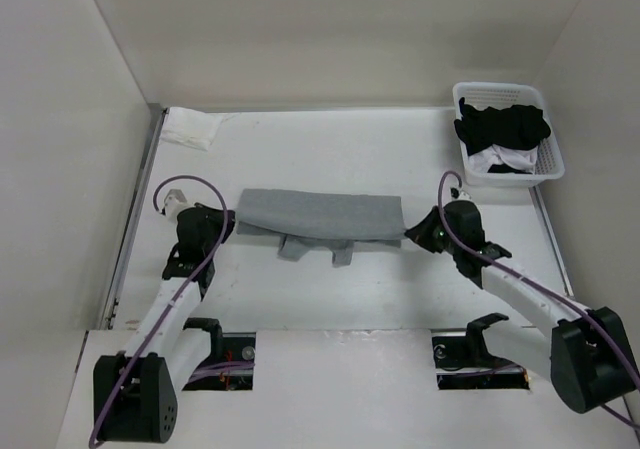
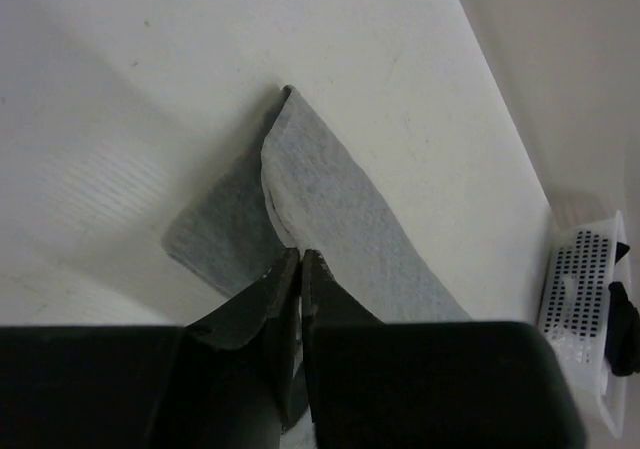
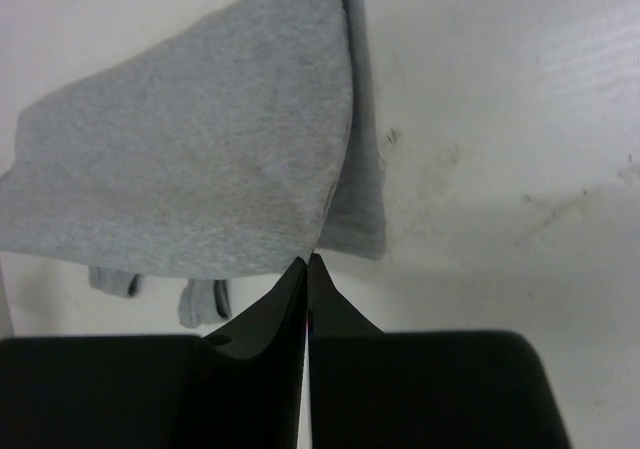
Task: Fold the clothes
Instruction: Fold the tank top
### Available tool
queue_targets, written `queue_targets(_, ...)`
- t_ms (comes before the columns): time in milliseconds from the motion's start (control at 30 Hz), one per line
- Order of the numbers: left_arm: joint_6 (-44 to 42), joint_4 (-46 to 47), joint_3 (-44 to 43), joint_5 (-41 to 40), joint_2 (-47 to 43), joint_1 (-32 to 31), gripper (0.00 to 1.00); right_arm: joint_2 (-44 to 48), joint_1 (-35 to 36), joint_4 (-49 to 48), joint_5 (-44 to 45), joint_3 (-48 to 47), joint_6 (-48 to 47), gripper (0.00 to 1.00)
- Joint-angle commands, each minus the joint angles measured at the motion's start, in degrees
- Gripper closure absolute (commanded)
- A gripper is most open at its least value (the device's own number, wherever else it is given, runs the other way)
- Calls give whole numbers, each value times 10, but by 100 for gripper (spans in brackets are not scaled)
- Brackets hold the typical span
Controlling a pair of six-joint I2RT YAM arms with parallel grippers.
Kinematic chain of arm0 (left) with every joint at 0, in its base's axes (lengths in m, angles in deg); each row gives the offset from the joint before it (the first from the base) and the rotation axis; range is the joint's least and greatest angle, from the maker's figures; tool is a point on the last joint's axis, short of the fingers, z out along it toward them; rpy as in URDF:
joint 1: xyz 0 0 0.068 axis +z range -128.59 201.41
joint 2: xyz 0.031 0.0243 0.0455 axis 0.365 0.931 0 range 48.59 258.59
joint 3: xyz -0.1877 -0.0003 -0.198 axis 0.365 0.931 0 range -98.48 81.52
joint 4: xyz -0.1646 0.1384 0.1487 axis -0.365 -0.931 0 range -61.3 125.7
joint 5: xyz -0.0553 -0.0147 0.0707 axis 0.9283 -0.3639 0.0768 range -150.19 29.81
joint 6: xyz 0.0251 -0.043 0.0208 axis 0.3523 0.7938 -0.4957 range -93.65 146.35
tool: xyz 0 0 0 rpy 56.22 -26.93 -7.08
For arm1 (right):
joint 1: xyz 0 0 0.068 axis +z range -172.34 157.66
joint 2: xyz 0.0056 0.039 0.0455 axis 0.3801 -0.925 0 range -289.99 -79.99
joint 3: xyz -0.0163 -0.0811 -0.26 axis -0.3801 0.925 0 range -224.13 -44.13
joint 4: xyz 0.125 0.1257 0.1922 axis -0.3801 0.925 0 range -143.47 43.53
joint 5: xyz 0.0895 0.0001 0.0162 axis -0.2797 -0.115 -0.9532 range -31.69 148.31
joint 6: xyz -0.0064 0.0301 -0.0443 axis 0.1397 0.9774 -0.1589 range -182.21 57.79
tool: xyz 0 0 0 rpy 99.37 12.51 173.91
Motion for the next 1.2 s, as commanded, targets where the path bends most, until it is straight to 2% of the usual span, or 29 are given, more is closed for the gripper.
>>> queue_targets(0, -20, -24, 33, 2, -30, 11, 96, 13, 21, -28, 38, 39, 39, 96)
queue_targets(100, -18, -29, 62, 11, -32, 39, 90, 10, 40, -30, 43, 61, 56, 92)
queue_targets(233, -12, -42, 66, 29, -53, 68, 72, 30, 57, -21, 59, 76, 65, 66)
queue_targets(300, -8, -60, 53, 22, -82, 72, 67, 41, 55, -20, 65, 75, 62, 57)
queue_targets(367, -2, -57, 40, 6, -100, 56, 65, 35, 49, -28, 63, 59, 54, 47)
queue_targets(467, 1, -40, -1, -27, -56, -39, 65, -13, 43, -48, 50, 22, 26, 41)
queue_targets(633, -7, 34, -73, -116, 97, -268, 65, -101, 34, -82, 29, -9, 6, 41)
queue_targets(733, -14, 92, -110, -134, 199, -345, 65, -149, 16, -102, 9, -15, 15, 43)
queue_targets(933, -5, 157, -142, -97, 329, -379, 66, -204, 11, -146, -23, -8, 48, 53)
queue_targets(1167, -12, 170, -114, -83, 319, -354, 68, -242, 17, -156, -32, -18, 80, 59)
